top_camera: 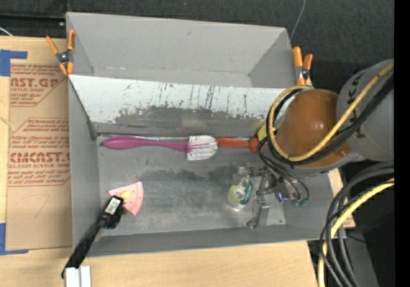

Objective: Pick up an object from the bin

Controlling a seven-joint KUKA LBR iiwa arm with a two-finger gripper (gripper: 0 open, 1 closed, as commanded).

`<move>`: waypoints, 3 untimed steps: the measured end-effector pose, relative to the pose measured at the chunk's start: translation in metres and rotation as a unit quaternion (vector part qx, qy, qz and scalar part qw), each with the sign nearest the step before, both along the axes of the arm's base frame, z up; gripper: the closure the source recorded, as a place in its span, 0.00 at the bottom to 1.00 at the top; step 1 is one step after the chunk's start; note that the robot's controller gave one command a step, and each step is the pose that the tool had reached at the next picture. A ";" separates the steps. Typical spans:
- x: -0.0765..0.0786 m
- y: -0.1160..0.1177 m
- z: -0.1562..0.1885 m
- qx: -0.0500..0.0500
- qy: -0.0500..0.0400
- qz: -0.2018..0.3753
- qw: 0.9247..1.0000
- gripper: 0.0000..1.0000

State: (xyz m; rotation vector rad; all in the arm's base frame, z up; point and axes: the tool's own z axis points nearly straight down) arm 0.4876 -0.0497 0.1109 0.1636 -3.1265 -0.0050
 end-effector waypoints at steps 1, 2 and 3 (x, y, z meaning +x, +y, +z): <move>0.054 0.030 0.028 0.001 -0.023 0.173 0.985 1.00; 0.054 0.030 0.027 0.002 -0.023 0.173 0.985 0.00; 0.054 0.030 0.027 0.002 -0.023 0.173 0.985 0.00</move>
Offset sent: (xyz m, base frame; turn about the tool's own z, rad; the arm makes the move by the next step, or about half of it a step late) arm 0.0000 0.0000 0.0000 0.0000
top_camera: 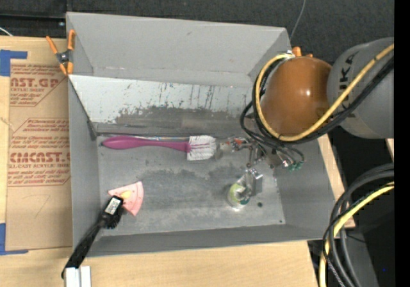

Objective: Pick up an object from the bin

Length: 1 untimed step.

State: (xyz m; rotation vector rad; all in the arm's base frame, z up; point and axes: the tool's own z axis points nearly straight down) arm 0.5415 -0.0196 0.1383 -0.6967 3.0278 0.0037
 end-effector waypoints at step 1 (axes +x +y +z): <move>-0.001 -0.009 -0.011 0.000 -0.004 0.013 1.000 0.00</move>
Offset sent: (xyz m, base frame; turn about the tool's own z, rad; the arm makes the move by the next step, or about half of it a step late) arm 0.0228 -0.0104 -0.0548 -0.2825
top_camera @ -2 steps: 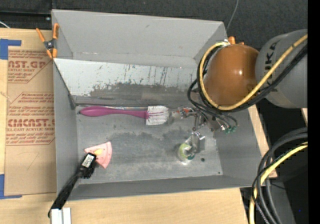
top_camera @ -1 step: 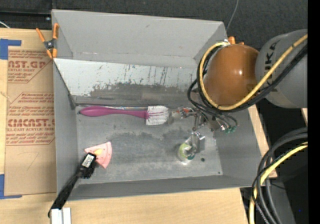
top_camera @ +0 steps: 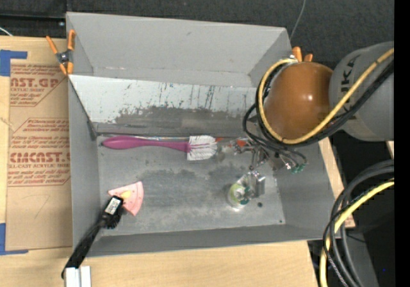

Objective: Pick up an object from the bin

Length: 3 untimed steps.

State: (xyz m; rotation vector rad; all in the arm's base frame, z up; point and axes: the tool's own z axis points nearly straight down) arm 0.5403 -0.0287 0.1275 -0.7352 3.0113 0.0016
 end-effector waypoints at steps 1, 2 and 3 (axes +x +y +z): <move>0.024 0.000 -0.045 -0.004 -0.001 0.127 0.992 0.00; -0.032 -0.074 -0.059 -0.010 0.003 0.230 0.973 0.00; -0.010 -0.068 -0.056 -0.005 -0.005 0.175 0.985 0.00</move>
Offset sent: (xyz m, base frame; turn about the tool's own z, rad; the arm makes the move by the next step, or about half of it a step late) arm -0.0297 -0.0720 -0.0575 -0.4732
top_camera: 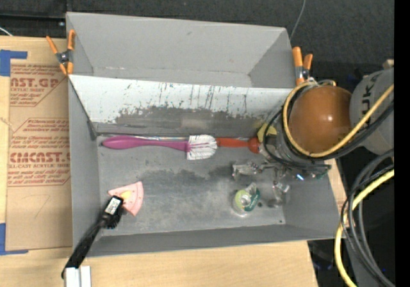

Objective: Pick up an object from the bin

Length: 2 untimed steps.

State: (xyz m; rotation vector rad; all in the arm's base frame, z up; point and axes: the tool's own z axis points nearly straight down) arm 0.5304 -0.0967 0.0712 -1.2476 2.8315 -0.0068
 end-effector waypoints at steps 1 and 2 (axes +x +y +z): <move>-0.039 -0.010 -0.001 -0.003 0.006 0.017 1.000 1.00; -0.039 -0.010 -0.001 -0.003 0.006 0.017 1.000 1.00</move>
Offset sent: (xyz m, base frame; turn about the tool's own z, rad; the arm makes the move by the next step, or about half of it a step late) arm 0.0000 0.0000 0.0000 0.0000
